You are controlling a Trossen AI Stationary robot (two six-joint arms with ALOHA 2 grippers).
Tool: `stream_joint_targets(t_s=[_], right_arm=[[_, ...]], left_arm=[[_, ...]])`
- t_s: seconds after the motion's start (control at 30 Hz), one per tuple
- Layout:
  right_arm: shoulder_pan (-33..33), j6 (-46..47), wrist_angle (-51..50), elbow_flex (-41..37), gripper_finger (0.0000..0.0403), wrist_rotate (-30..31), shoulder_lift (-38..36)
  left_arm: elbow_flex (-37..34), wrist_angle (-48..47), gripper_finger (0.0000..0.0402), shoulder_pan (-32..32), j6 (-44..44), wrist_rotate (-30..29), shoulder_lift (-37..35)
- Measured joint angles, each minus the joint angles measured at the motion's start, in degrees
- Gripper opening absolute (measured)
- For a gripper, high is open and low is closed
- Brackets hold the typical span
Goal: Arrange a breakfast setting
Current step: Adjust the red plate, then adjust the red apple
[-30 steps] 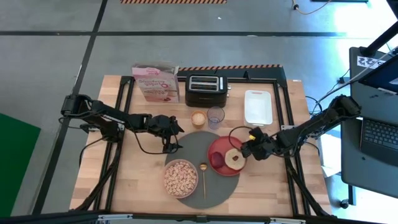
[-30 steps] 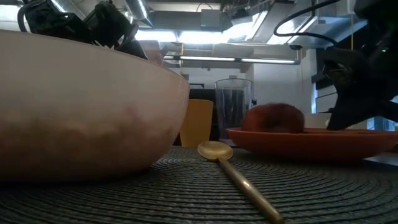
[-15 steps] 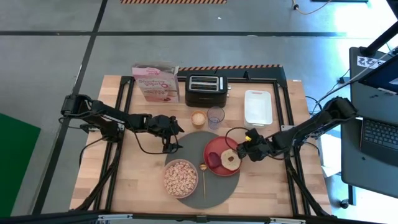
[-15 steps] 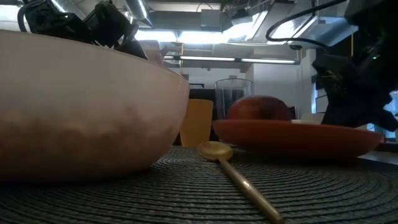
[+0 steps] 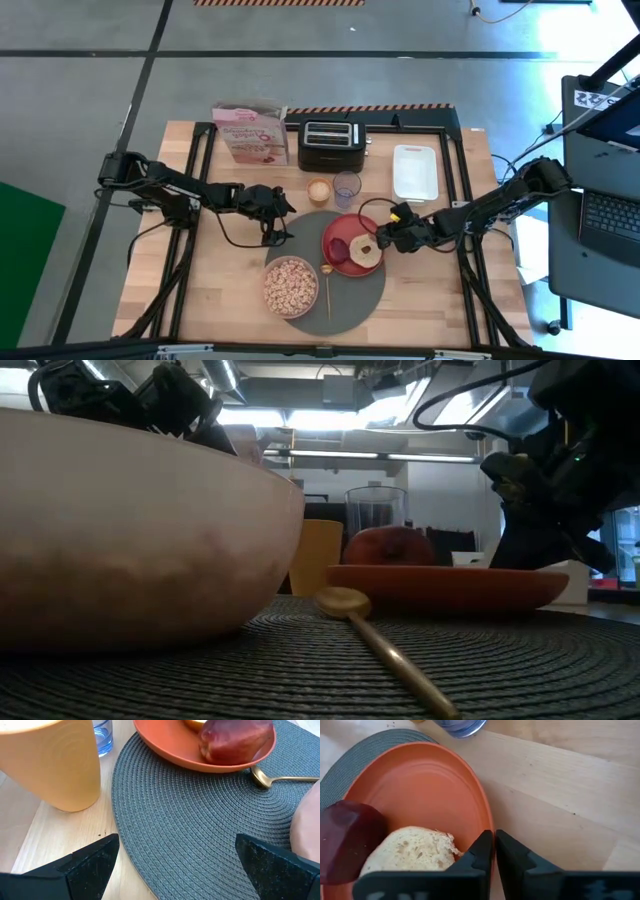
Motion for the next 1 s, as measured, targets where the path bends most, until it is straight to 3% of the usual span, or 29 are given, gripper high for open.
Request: stream_joint_targets(t_s=[0.23, 0.53, 0.63, 0.8, 1.0], right_arm=[[0.0, 0.0, -0.6, 0.1, 0.0059, -0.2, -0.3], [0.0, -4.7, -11.0, 6.0, 0.0114, 0.8, -0.4], [0.1, -12.0, -10.6, 9.0, 0.012, 1.7, -0.4], [2.2, -32.6, -7.7, 18.1, 0.0122, 5.7, 0.7], [6.0, -48.9, -12.5, 27.7, 0.0122, 10.2, 8.6]], left_arm=[[0.0, 0.0, 0.0396, 0.0, 0.1, 0.0, 0.0], [0.0, 0.0, 0.0396, 0.0, 0.1, 0.0, 0.0], [0.0, 0.3, 0.0396, -0.1, 0.0, 1.9, 0.0], [0.0, 4.1, 0.0396, -2.4, 0.2, 8.2, 0.0], [0.0, 8.2, 0.0396, -7.1, 0.2, 0.8, 0.0]])
